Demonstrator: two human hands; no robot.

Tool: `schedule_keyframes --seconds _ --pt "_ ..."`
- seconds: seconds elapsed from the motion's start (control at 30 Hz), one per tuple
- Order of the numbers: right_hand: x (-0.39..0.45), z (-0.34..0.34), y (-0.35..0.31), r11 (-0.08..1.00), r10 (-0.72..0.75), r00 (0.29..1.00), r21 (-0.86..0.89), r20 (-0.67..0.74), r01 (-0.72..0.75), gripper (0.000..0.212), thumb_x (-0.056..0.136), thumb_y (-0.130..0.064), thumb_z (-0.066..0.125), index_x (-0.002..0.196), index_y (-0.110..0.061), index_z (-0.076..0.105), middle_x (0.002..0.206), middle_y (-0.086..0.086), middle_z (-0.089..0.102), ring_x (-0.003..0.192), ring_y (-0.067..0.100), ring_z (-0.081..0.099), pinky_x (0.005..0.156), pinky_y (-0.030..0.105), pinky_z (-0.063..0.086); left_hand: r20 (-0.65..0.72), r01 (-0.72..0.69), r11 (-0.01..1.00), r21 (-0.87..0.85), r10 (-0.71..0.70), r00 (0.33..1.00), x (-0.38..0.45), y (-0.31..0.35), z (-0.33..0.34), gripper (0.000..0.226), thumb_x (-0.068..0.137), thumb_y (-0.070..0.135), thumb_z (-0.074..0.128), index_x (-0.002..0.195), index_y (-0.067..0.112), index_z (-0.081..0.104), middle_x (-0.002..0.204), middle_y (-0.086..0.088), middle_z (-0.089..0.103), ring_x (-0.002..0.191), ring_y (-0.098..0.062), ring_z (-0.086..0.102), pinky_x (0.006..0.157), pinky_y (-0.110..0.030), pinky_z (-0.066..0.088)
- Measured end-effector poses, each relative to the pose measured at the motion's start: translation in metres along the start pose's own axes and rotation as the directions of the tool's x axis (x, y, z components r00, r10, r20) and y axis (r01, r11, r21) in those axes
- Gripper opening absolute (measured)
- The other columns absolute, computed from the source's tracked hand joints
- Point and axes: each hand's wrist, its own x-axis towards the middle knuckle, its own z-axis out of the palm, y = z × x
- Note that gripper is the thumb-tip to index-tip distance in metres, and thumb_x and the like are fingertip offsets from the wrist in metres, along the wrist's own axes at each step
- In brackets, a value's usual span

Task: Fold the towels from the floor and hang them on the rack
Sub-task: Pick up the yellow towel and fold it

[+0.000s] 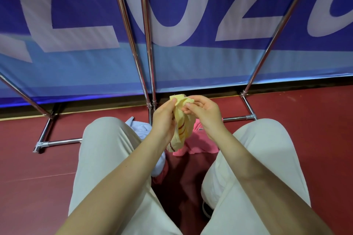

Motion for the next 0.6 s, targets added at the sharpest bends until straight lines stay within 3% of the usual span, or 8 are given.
schedule_keyframes --seconds 0.1,0.27,0.4,0.6 --pt "-0.001 -0.005 0.001 0.979 -0.100 0.994 -0.179 -0.032 0.093 0.005 0.087 0.003 0.062 0.090 -0.001 0.063 0.071 0.009 0.062 0.059 0.006 0.059 0.060 0.015 0.049 0.016 0.010 0.999 0.034 -0.010 1.000 -0.003 -0.001 0.004 0.022 0.099 0.014 0.049 0.091 0.006 0.068 0.066 -0.002 0.068 0.058 -0.011 0.063 0.054 -0.019 0.050" --pt "0.002 -0.011 0.007 0.849 -0.330 0.942 -0.458 -0.067 0.265 0.008 0.084 -0.007 0.068 0.079 -0.010 0.062 0.088 0.002 0.055 0.076 -0.003 0.051 0.071 0.010 0.039 0.011 0.003 0.998 0.058 -0.004 1.000 -0.007 0.001 0.008 0.023 0.098 0.013 0.049 0.081 0.011 0.064 0.058 0.004 0.061 0.052 -0.007 0.055 0.051 -0.019 0.044" --pt "0.001 -0.014 0.005 0.894 -0.257 0.965 -0.392 -0.053 0.216 0.014 0.089 -0.012 0.064 0.078 -0.014 0.056 0.075 -0.004 0.058 0.071 0.004 0.052 0.069 0.020 0.044 -0.054 -0.012 0.998 0.055 0.015 0.998 -0.007 0.002 0.007 0.019 0.097 0.016 0.051 0.086 0.011 0.066 0.070 -0.002 0.061 0.061 -0.011 0.056 0.057 -0.023 0.047" --pt "-0.006 -0.006 0.004 0.941 -0.223 0.974 -0.268 -0.036 0.206 0.010 0.089 -0.006 0.063 0.092 -0.015 0.065 0.089 0.001 0.068 0.087 0.016 0.065 0.082 0.033 0.052 0.031 0.009 1.000 0.014 -0.009 0.999 -0.015 -0.001 0.015 0.030 0.101 0.010 0.043 0.074 0.011 0.057 0.049 0.004 0.057 0.042 -0.005 0.052 0.041 -0.015 0.040"
